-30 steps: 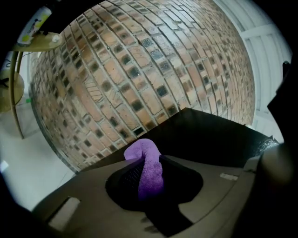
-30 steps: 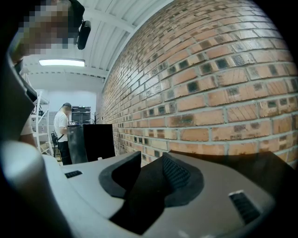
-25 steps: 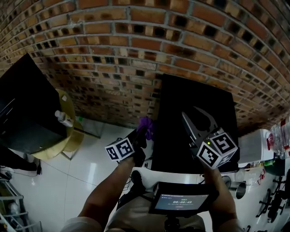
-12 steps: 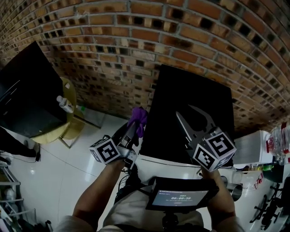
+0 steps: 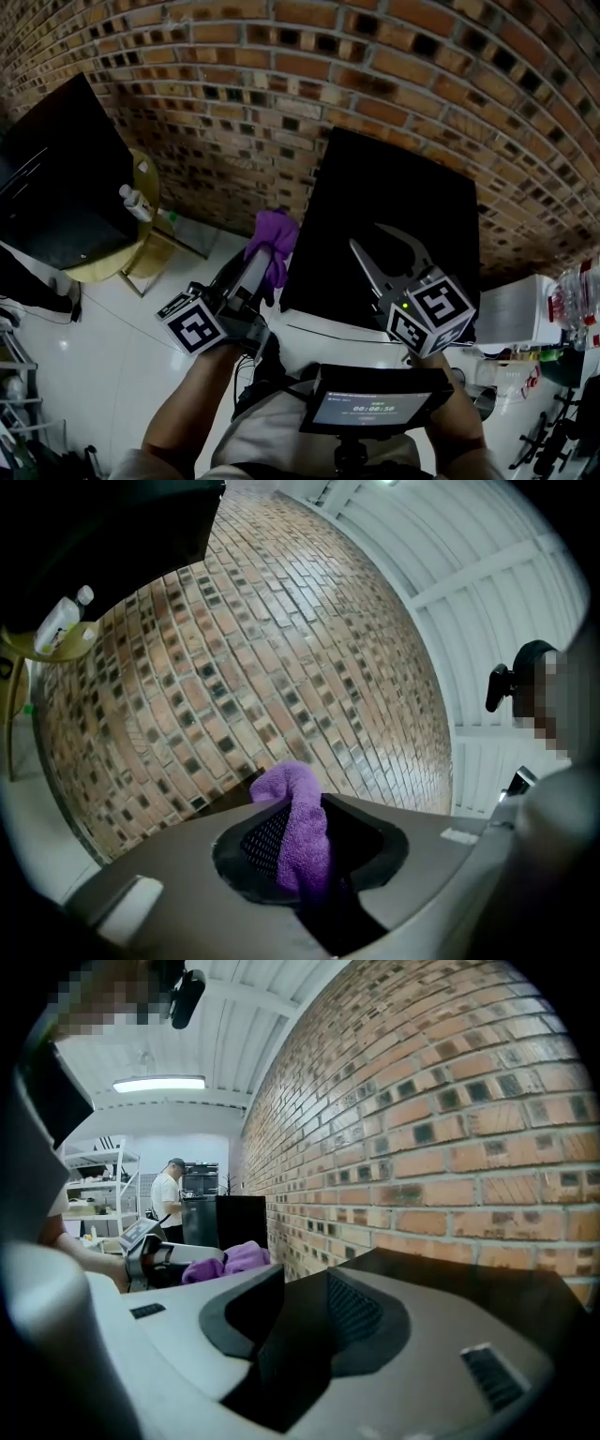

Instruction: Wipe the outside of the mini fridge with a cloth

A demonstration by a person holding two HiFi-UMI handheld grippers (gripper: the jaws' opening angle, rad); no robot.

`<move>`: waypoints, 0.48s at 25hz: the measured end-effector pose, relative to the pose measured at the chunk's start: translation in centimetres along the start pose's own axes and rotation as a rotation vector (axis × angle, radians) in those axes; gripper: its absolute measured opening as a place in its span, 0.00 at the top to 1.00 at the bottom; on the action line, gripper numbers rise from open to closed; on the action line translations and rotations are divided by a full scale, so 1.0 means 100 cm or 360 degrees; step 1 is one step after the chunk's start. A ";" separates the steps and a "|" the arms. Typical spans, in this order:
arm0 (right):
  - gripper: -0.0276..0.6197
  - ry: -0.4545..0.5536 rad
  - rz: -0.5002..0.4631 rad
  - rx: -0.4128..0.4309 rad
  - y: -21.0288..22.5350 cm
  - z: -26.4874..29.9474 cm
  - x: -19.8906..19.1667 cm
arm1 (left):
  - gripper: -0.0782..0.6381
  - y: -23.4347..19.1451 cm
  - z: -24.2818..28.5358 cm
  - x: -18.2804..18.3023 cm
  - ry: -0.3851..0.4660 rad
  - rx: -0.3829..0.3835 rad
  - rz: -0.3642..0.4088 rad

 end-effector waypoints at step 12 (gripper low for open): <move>0.74 -0.0021 0.0121 0.0098 0.008 0.008 -0.005 | 0.77 -0.011 -0.012 -0.025 -0.0024 0.0095 0.0033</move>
Point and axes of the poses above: the fingertips, and each gripper's own axes: z forward along the fingers, y to its right, x out of its top, the point moved 5 cm from there along -z, backward along the fingers, and after that the axes turned 7 degrees about -z, right-handed, at the moved point
